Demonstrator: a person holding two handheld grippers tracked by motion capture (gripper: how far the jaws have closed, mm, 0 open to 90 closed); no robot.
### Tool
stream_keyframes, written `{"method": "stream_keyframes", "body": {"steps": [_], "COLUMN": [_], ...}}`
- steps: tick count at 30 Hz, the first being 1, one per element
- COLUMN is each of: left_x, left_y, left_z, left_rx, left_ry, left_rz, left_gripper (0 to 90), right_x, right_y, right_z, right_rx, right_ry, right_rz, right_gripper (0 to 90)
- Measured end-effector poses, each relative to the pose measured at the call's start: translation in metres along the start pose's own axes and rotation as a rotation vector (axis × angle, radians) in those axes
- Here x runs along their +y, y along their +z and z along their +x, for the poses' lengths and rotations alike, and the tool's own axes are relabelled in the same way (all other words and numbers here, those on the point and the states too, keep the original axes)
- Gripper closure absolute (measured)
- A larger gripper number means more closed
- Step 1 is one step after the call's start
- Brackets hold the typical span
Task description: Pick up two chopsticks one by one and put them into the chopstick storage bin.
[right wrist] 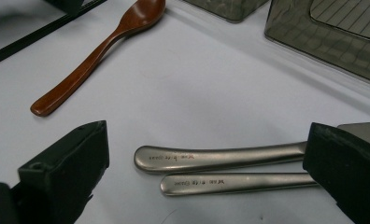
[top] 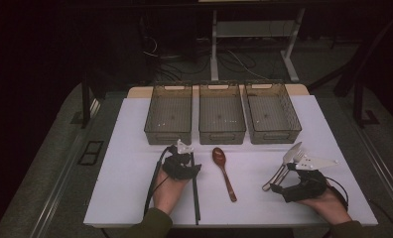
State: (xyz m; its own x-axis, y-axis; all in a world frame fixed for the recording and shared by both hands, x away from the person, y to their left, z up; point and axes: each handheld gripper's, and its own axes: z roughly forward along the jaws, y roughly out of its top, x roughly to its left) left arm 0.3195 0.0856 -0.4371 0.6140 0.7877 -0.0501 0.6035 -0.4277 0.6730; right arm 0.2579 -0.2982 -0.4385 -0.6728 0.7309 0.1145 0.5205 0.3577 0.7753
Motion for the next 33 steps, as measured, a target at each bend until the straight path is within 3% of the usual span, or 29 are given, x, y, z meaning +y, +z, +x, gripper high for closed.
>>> {"method": "stream_keyframes", "body": {"steps": [4, 10, 16, 33], "left_x": [0.01, 0.016, 0.016, 0.02], "left_y": [0.009, 0.023, 0.024, 0.027], "left_z": [0.012, 0.017, 0.016, 0.016], "left_rx": [0.022, 0.039, 0.069, 0.053], "left_ry": [-0.038, -0.066, -0.029, 0.013], "left_rz": [-0.004, 0.008, 0.016, 0.018], "left_gripper": [50.6, 54.5, 62.7, 76.7], "right_x": [0.0, -0.001, -0.001, 0.0], "right_y": [0.0, 0.0, 0.0, 0.001], "right_z": [0.0, -0.001, -0.001, 0.0], "right_rx": [0.0, 0.0, -0.001, -0.001], "right_ry": [0.002, 0.007, 0.005, 0.008], "right_rz": [0.0, -0.001, -0.001, 0.003], "right_gripper": [0.0, 0.0, 0.0, 0.0]}}
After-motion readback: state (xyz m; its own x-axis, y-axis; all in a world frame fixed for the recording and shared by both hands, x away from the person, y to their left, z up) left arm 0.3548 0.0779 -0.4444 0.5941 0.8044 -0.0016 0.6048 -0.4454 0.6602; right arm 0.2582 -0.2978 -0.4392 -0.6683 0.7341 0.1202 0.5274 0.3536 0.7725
